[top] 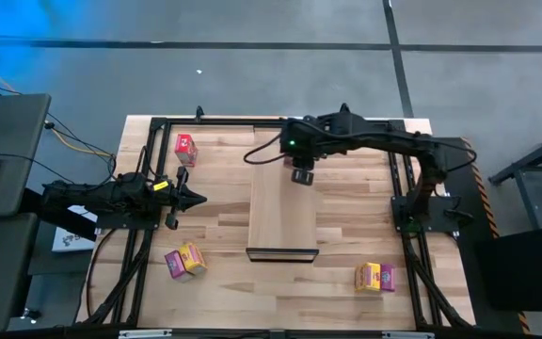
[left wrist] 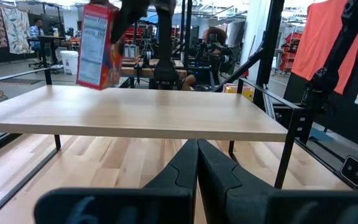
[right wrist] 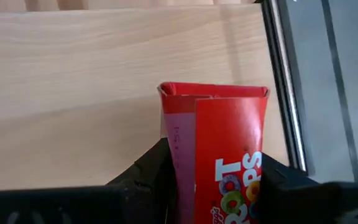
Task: Stack cereal on shelf
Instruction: Put the right red cereal box on the shelf
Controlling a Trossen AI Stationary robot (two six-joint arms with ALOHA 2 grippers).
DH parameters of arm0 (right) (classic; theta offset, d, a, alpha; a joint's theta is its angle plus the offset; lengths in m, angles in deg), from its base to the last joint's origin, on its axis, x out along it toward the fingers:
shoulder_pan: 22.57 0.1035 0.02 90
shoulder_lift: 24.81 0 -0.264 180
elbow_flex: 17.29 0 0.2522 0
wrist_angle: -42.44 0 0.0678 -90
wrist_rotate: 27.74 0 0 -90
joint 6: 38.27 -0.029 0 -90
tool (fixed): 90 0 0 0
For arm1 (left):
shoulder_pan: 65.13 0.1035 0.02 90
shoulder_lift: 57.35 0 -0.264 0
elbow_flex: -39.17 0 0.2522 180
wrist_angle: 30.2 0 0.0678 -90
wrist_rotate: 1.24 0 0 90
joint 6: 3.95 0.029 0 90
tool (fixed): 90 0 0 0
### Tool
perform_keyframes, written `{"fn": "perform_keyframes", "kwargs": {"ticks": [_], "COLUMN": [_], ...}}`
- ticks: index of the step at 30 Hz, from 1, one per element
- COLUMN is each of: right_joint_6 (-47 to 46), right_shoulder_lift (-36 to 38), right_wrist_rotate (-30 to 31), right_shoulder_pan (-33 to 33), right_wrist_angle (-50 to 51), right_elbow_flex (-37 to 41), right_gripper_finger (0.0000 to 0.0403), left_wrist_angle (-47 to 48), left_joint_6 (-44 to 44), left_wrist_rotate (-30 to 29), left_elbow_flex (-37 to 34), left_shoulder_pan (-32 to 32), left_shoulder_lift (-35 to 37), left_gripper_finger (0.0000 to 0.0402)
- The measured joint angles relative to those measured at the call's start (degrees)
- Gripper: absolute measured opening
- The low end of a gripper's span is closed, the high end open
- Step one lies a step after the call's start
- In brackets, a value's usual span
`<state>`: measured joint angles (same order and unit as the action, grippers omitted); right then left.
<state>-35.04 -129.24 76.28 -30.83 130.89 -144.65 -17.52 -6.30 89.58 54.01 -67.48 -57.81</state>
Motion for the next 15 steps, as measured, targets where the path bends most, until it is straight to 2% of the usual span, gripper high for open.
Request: {"fn": "perform_keyframes", "kwargs": {"ticks": [3, 6, 9, 15], "right_joint_6": [-5.29, -17.00, -27.34, -40.97], "right_shoulder_lift": [-0.24, -0.26, -0.14, -0.13], "right_wrist_rotate": [3.45, 4.33, 1.50, -6.60], "right_shoulder_pan": [-1.22, -3.12, -5.12, -8.95], "right_wrist_angle": [-0.97, -0.65, 0.05, 0.20], "right_elbow_flex": [0.00, 0.00, 0.00, 0.00], "right_gripper_finger": [0.0119, 0.0119, 0.0119, 0.0119], "left_wrist_angle": [0.00, 0.00, 0.00, 0.00], "left_joint_6": [0.00, 0.00, 0.00, 0.00], "left_wrist_rotate": [0.01, 0.01, 0.01, 0.00], "left_elbow_flex": [0.02, 0.00, 0.00, 0.00], "left_shoulder_pan": [0.00, 0.00, 0.00, 0.00], "left_shoulder_lift": [0.01, -0.01, 0.00, 0.00], "left_gripper_finger": [0.0000, 0.0000, 0.0000, 0.0000]}}
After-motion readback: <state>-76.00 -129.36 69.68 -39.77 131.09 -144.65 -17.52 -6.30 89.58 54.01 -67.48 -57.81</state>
